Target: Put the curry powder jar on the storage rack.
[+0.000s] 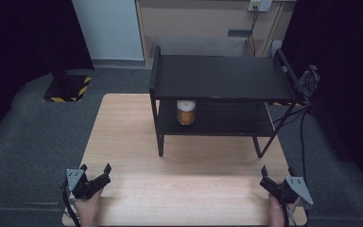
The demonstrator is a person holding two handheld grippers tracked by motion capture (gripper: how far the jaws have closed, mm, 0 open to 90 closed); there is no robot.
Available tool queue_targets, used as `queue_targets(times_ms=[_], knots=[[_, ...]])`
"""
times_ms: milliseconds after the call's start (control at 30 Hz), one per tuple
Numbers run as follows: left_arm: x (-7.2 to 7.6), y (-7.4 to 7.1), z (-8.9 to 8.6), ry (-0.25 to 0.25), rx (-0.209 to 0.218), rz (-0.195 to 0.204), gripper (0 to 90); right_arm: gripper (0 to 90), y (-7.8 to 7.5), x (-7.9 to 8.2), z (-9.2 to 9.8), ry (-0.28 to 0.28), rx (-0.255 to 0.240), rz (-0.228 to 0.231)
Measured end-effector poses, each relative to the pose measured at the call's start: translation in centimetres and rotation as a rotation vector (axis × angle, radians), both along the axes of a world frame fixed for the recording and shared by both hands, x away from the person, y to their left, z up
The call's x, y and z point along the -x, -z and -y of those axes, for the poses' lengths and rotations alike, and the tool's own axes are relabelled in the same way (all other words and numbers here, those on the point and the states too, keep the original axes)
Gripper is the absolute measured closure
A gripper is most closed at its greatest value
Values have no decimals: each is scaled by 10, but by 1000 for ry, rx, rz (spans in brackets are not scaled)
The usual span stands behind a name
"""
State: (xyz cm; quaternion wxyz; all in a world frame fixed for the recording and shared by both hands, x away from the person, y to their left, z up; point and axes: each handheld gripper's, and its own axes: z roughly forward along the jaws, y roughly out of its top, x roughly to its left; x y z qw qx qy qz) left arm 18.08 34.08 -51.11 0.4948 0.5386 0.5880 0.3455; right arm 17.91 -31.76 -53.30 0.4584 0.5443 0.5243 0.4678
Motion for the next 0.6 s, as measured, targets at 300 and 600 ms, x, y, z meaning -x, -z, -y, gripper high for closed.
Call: queue_targets(times_ms=[300, 600], knots=[[-4, -4, 4, 31, -53, -25, 0, 6, 1, 1, 1, 4, -16, 4], [-4, -5, 6, 23, -57, -31, 0, 6, 1, 1, 2, -3, -15, 7]])
